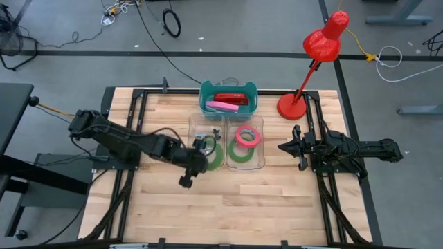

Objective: Pick and place Stapler, Stapler remover, tape
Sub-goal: Put the green tape into the right transparent bin

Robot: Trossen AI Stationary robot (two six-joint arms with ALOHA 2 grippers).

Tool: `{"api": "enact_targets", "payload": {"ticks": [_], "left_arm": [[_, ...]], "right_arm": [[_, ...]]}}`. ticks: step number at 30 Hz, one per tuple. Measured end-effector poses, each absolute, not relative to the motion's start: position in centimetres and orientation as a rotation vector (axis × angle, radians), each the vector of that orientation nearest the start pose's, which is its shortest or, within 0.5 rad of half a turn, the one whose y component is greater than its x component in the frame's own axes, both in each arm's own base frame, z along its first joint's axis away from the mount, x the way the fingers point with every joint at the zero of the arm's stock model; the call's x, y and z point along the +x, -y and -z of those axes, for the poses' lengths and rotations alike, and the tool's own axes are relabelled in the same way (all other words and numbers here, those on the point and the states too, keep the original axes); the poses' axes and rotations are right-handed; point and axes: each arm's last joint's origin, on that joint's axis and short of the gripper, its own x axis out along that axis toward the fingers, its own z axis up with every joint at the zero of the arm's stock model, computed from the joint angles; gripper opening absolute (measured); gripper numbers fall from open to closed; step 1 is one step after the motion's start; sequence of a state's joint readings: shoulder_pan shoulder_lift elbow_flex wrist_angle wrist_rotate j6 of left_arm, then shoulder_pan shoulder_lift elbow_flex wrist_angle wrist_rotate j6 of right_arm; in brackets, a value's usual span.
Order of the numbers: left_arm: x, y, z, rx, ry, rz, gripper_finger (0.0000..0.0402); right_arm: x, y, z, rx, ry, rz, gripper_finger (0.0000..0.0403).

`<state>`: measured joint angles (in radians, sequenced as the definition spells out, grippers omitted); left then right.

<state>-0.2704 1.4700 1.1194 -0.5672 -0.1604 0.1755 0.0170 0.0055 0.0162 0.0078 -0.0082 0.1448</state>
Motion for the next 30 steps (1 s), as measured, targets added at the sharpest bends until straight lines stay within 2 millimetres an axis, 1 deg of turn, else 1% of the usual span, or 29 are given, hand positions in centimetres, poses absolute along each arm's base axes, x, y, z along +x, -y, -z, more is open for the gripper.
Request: {"api": "enact_targets", "payload": {"ticks": [6, 11, 19, 25, 30], "left_arm": [[30.7, 5.3, -26.9, 0.301, -0.784, 0.141, 0.0115], [31.7, 4.0, -27.8, 0.245, -0.667, 0.147, 0.0115], [33.1, 2.1, -29.3, 0.205, -0.467, 0.113, 0.0115], [34.6, 0.5, -29.3, 0.143, -0.352, 0.097, 0.0115], [35.9, -0.7, -28.2, 0.087, -0.33, 0.075, 0.0115]], "right_arm": [[9.7, -0.2, -16.9, 0.145, 0.017, -0.026, 0.0006], [9.7, -0.2, -16.9, 0.145, 0.017, -0.027, 0.0006], [9.7, -0.2, -16.9, 0.145, 0.017, -0.026, 0.0006], [9.7, -0.2, -16.9, 0.145, 0.017, -0.027, 0.0006], [9.7, -0.2, -17.0, 0.145, 0.019, -0.027, 0.0006]]}}
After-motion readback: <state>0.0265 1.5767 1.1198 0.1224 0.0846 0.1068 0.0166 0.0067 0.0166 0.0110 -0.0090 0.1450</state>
